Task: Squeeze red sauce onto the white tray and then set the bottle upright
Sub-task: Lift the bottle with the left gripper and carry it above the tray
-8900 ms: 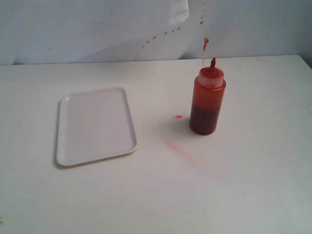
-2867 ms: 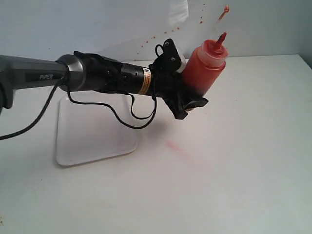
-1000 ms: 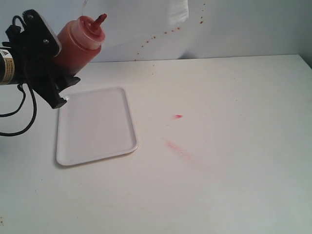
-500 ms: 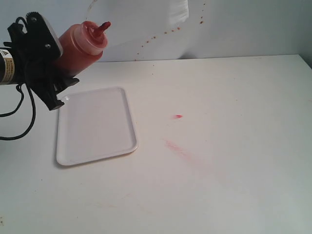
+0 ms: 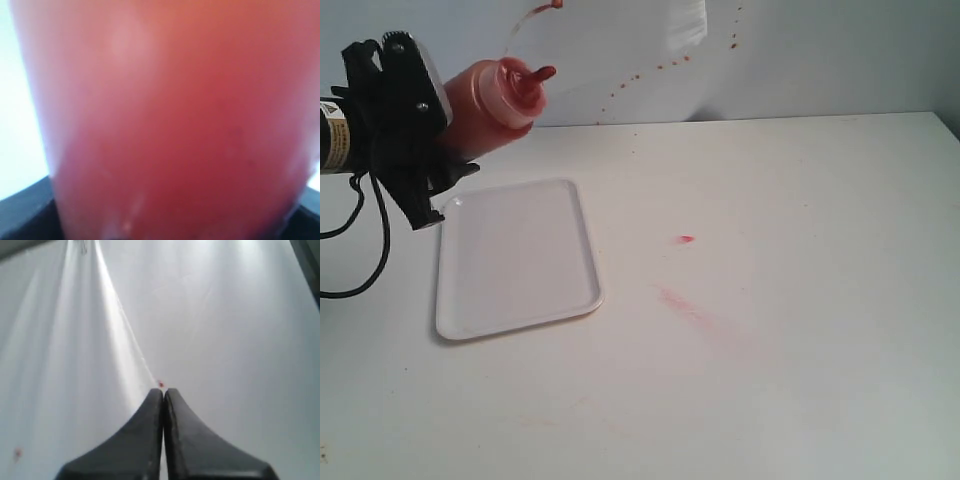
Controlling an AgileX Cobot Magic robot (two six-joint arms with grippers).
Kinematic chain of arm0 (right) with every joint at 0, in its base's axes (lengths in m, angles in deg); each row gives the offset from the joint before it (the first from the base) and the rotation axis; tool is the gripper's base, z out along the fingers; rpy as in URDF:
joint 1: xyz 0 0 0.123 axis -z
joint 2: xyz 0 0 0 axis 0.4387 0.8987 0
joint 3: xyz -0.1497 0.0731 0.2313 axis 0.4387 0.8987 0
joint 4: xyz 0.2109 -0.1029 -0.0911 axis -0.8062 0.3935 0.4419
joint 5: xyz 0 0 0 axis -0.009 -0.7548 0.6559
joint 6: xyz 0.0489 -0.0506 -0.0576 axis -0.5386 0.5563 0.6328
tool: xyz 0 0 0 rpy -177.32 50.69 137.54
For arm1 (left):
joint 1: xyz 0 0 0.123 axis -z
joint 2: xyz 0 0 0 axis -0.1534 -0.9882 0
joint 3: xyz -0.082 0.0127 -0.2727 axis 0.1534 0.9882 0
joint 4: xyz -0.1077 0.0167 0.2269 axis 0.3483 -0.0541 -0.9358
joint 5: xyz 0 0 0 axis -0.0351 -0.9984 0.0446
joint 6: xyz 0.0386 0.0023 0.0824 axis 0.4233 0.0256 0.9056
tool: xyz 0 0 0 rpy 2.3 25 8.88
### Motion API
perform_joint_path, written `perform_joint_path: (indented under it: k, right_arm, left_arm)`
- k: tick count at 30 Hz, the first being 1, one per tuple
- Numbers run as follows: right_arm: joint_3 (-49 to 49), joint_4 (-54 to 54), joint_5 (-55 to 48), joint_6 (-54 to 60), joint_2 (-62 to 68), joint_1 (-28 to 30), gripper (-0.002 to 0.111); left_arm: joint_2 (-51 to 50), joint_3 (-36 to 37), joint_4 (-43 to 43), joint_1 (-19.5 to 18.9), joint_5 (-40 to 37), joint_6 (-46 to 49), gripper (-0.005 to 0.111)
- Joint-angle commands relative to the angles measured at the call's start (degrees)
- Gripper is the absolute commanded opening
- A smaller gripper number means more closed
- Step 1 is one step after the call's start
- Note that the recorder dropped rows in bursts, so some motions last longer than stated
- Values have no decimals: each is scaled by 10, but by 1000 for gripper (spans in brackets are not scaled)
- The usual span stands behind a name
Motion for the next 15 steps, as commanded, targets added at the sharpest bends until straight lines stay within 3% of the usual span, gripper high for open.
perform_joint_path:
  k: [1, 5, 9, 15]
  right_arm:
    - [-27, 84, -15, -178, -1, 4, 0]
    - [-100, 314, -69, -370, 59, 3, 0]
    - [-189, 585, 52, -554, 211, 3, 0]
    - [-389, 845, 223, -759, 463, 3, 0]
  left_arm:
    - [10, -6, 10, -1, -17, 92, 0]
    - [3, -7, 10, -1, -97, 169, 0]
    - [-16, -7, 10, -1, -178, 257, 0]
    - [-48, -43, 10, -1, -200, 317, 0]
